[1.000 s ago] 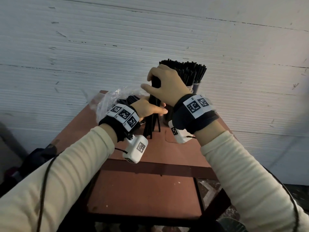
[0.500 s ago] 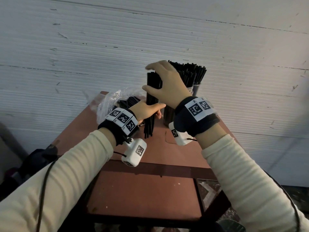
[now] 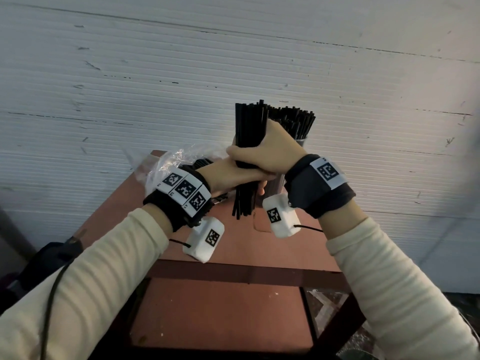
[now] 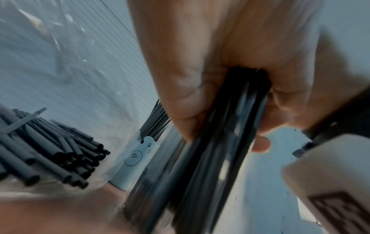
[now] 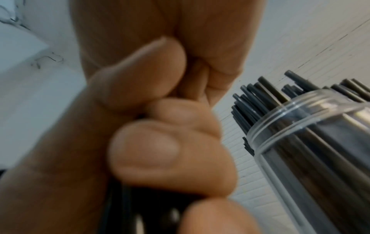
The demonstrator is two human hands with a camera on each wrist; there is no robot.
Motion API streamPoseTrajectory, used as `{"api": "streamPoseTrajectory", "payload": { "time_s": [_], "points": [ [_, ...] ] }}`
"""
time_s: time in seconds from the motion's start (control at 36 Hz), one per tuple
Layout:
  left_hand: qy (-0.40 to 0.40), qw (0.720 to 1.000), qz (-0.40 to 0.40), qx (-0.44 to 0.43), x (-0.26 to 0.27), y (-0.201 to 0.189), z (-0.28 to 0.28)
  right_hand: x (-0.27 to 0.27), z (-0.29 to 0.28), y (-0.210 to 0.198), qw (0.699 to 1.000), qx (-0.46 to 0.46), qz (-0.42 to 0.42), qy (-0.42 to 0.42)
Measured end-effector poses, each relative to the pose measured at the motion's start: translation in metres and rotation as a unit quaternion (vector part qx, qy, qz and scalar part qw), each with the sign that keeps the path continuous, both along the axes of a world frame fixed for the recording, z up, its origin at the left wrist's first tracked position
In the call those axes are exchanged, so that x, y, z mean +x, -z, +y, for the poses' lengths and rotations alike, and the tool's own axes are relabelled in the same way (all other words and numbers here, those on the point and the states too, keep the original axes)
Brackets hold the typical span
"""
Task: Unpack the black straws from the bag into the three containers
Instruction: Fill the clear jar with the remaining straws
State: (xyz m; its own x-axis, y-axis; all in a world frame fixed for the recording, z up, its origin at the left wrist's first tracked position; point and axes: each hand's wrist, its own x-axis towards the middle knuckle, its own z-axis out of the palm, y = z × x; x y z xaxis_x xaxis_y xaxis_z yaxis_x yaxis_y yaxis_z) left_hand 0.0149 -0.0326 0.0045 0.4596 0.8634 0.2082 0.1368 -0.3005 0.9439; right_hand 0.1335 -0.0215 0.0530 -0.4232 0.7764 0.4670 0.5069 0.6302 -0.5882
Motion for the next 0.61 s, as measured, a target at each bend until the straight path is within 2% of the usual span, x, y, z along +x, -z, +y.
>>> {"api": "streamPoseTrajectory", "payload": {
  "time_s": [0.14,0.22,0.39,0.47,0.61],
  "points": [
    [-0.147,0.983,-0.09,0.072,0.014,-0.004,0.013,0.011,0.003,-0.027,0.992,0.051,0.101,0.047],
    [-0.213,0.965,-0.082,0.129,0.017,0.002,0.028,0.019,0.003,-0.049,0.982,0.087,0.15,0.068],
    [-0.17,0.983,0.007,0.07,0.023,0.003,0.057,0.031,0.01,-0.073,0.971,0.115,0.189,0.087],
    [-0.158,0.986,0.026,0.052,0.023,0.006,0.067,0.034,0.017,-0.075,0.972,0.111,0.182,0.097],
    [-0.16,0.984,0.037,0.068,0.017,0.013,0.077,0.041,0.036,-0.081,0.966,0.118,0.184,0.135]
  ]
}}
